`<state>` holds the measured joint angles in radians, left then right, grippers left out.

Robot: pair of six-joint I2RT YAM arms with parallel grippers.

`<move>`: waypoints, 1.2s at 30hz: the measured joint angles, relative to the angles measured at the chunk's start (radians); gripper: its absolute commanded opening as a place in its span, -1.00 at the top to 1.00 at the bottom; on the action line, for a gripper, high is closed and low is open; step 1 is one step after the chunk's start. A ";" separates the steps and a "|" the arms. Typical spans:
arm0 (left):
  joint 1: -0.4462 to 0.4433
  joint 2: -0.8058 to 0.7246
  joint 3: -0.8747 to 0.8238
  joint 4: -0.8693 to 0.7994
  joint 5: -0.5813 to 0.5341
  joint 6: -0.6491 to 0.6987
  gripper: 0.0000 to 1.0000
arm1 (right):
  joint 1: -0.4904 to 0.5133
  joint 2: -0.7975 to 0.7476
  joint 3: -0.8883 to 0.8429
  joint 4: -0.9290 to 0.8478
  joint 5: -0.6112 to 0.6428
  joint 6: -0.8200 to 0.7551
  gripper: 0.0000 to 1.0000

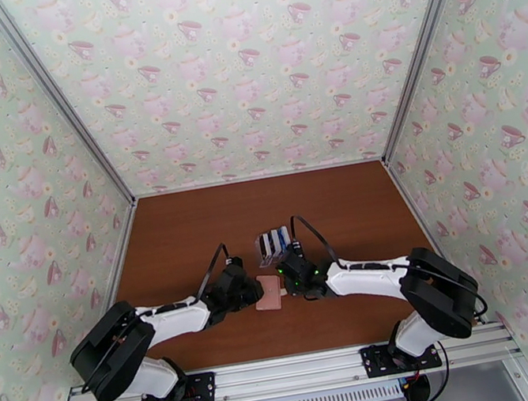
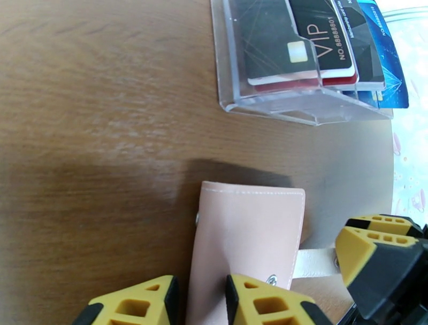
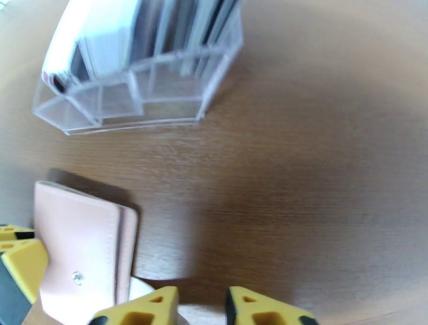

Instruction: Put the credit cards into the card holder

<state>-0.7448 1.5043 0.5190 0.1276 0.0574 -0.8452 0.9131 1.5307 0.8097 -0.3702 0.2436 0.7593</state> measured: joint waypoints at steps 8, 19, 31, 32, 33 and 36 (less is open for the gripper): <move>0.008 -0.034 -0.004 -0.048 -0.002 0.018 0.31 | 0.000 -0.115 0.023 -0.017 -0.006 -0.006 0.18; 0.012 -0.184 -0.044 -0.155 -0.021 0.035 0.31 | 0.004 -0.055 0.056 0.105 -0.205 -0.011 0.40; 0.009 -0.221 -0.114 -0.153 -0.016 0.035 0.29 | 0.008 0.035 0.040 0.214 -0.308 0.016 0.40; 0.007 -0.220 -0.116 -0.146 -0.016 0.035 0.29 | 0.008 0.035 0.032 0.222 -0.309 0.019 0.39; 0.004 -0.219 -0.117 -0.140 -0.015 0.034 0.28 | 0.008 0.035 0.023 0.228 -0.309 0.022 0.38; -0.005 -0.209 -0.118 -0.122 -0.010 0.034 0.28 | 0.002 0.039 -0.010 0.247 -0.312 0.023 0.36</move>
<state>-0.7502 1.2949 0.4007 0.0055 0.0471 -0.8108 0.9154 1.5696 0.7998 -0.1234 -0.0689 0.7822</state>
